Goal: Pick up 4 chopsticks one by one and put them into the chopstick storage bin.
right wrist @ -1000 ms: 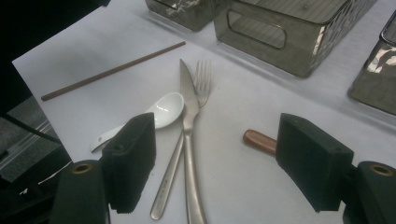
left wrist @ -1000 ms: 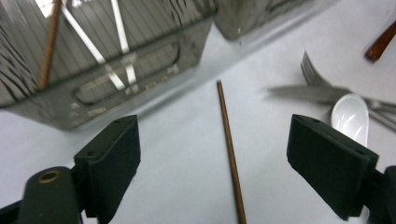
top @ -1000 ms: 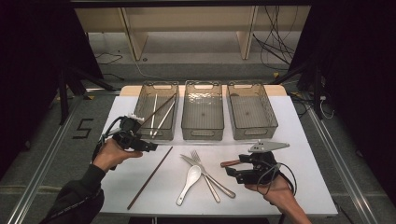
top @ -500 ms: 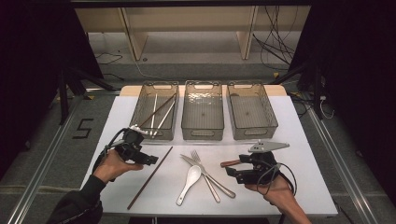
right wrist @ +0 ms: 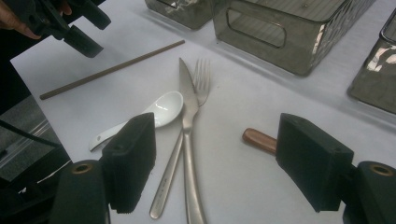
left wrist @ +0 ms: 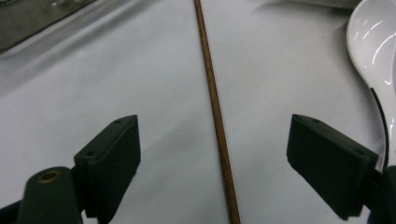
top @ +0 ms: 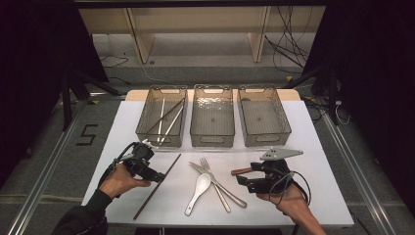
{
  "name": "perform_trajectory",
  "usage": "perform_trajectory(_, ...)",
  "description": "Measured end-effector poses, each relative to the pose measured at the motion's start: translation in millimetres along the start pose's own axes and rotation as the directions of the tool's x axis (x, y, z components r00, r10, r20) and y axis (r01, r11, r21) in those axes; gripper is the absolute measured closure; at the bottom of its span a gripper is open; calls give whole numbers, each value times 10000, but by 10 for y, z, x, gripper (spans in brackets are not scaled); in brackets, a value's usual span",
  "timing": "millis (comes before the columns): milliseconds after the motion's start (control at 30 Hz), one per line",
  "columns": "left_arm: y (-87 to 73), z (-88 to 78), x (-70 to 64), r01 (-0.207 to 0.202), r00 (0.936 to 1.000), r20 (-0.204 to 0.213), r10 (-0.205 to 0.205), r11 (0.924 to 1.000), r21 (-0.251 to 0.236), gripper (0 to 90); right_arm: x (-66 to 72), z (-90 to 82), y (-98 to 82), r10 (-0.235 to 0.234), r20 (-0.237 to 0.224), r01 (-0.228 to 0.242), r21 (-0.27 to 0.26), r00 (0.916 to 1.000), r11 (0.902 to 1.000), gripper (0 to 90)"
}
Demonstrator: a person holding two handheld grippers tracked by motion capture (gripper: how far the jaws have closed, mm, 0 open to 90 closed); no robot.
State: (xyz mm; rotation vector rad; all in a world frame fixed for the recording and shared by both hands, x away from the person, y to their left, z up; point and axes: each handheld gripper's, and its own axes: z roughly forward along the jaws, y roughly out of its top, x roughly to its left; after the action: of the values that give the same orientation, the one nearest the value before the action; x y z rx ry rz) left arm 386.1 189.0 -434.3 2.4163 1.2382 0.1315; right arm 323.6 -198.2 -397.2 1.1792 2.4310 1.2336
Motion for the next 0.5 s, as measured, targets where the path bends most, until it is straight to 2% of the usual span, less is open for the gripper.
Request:
perform_trajectory(233, -46, 40, -48, -136, 9999, -55, 137, 9996, 249, 179, 6, 7, -1, -16, 11, 16, 19, 10000, 10000, 297)
perform_trajectory(500, -89, 55, -92, -395, 9992, -88, 401, 9973, 625, 245, 10, 7, -2, -36, 17, 36, 26, 10000, 10000, 297)
